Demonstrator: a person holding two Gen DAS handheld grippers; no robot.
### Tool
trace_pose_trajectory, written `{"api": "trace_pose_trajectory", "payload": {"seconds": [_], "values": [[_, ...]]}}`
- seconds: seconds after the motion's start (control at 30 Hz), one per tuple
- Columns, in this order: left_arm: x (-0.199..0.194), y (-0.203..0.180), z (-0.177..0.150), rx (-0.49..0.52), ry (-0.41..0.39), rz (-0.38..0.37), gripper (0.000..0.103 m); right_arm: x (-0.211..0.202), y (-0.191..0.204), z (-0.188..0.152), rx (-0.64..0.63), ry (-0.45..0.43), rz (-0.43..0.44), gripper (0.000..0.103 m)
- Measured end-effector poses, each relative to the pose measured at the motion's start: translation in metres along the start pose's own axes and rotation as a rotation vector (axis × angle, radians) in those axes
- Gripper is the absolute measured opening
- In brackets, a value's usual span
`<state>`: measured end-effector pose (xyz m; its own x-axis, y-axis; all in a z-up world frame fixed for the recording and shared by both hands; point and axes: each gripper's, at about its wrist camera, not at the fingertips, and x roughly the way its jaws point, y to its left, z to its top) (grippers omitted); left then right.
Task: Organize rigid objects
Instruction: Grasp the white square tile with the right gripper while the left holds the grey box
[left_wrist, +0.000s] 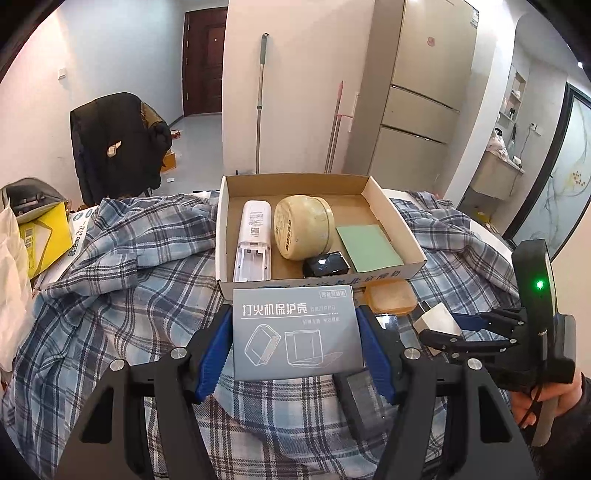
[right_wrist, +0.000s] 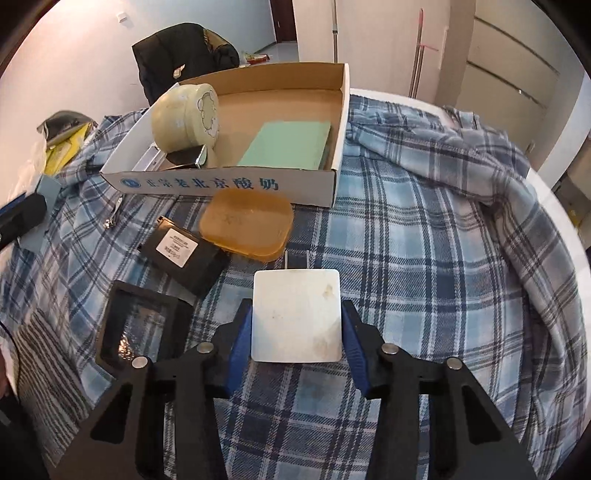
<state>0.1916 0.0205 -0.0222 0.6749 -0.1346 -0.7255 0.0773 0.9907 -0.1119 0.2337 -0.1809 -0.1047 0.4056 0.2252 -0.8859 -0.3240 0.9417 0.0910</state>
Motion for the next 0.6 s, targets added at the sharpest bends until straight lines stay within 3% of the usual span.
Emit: {"api": "trace_pose_trajectory", "payload": {"seconds": [0.33, 0.6], "values": [[-0.02, 0.01, 0.018, 0.005, -0.026, 0.01, 0.068, -0.017, -0.001, 0.009, 0.012, -0.01, 0.001, 0.044], [0.022, 0.023, 0.043, -0.045, 0.018, -0.004, 0.068, -0.048, -0.002, 0.037, 0.021, -0.084, 0.004, 0.044]]}}
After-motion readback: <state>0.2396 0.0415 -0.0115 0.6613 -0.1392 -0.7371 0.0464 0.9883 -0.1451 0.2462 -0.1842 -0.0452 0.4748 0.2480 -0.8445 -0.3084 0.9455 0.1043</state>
